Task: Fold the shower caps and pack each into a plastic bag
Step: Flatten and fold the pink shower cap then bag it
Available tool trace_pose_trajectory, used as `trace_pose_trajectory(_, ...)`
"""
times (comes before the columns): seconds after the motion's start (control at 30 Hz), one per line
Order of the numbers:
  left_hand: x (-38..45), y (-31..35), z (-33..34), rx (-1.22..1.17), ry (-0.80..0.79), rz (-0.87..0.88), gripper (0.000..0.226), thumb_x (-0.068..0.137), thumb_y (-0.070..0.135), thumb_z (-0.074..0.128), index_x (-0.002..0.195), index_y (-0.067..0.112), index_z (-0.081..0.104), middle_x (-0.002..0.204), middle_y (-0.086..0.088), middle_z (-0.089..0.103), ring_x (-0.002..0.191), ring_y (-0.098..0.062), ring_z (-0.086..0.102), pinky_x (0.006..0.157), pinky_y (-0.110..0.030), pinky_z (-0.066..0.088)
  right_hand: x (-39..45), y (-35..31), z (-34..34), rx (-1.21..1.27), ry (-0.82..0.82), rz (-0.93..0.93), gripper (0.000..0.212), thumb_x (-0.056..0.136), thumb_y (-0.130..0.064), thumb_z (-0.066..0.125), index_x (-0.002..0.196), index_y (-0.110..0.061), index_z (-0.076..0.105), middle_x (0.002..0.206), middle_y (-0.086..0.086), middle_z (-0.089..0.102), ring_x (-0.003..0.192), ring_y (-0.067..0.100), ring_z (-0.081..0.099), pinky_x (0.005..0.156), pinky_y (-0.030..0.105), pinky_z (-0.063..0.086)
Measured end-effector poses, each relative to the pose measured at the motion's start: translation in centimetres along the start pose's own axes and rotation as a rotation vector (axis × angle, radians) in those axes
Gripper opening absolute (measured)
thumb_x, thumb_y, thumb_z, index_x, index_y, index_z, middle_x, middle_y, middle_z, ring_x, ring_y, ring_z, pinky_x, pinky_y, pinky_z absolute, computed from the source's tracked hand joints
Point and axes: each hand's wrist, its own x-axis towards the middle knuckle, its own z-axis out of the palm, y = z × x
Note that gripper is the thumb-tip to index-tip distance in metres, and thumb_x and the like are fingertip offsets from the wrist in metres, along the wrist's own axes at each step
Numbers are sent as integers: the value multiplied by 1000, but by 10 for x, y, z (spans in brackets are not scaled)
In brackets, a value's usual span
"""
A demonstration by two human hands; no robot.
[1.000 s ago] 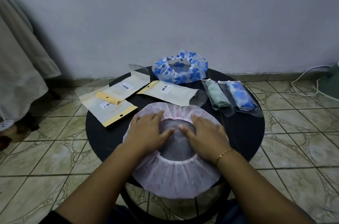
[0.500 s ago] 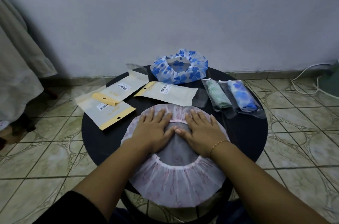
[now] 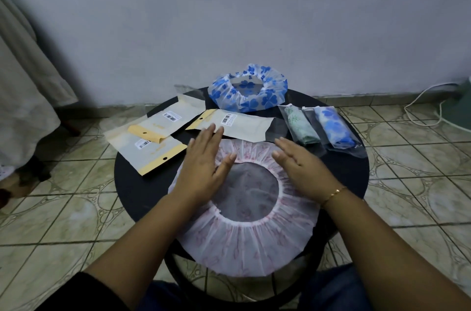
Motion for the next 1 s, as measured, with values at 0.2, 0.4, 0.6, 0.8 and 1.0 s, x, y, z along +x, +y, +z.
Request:
trace_pose_trajectory(0.2, -43, 23, -25, 91, -108, -43, 97, 65, 92, 6, 145, 41, -14, 159, 11, -5, 146, -10, -9, 116, -35, -10, -42, 10, -9, -233, 207, 321, 24, 92, -43, 48, 89, -22, 60, 101, 9, 55, 104, 27, 54, 81, 32, 40)
trace_pose_trajectory(0.4, -69, 27, -9, 290, -393, -153, 123, 38, 103, -2, 143, 43, -25, 155, 5, -27, 141, -25, -27, 115, -45, -16, -59, 6, -4, -367, 135, 518, 56, 90, -58, 43, 119, -13, 60, 126, 15, 45, 117, 32, 43, 95, 38, 40)
trace_pose_trajectory(0.6, -74, 23, -6, 310, -509, -143, 123, 40, 103, 3, 144, 42, -24, 157, 3, -23, 143, -27, -24, 116, -45, -12, -64, 5, -5, 58, 236, 497, 34, 82, -39, 67, 107, -17, 56, 114, 6, 57, 101, 23, 54, 84, 32, 44)
trace_pose_trajectory(0.8, -76, 30, -6, 329, -536, -25, 103, 46, 98, -1, 138, 56, -20, 148, 3, -41, 138, -28, -33, 111, -50, -20, -71, 4, -4, 912, 241, 566, 63, 83, -8, 66, 139, -2, 37, 109, 18, 63, 72, 22, 56, 56, 29, 43)
trace_pose_trajectory(1.0, -76, 41, 3, 351, -614, 57, 87, 64, 92, 9, 140, 57, -12, 154, 11, -26, 140, -24, -31, 111, -51, -21, -78, -7, -3, 1222, 9, 379, 40, 90, -26, 54, 123, -4, 58, 119, 17, 65, 113, 32, 60, 102, 50, 42)
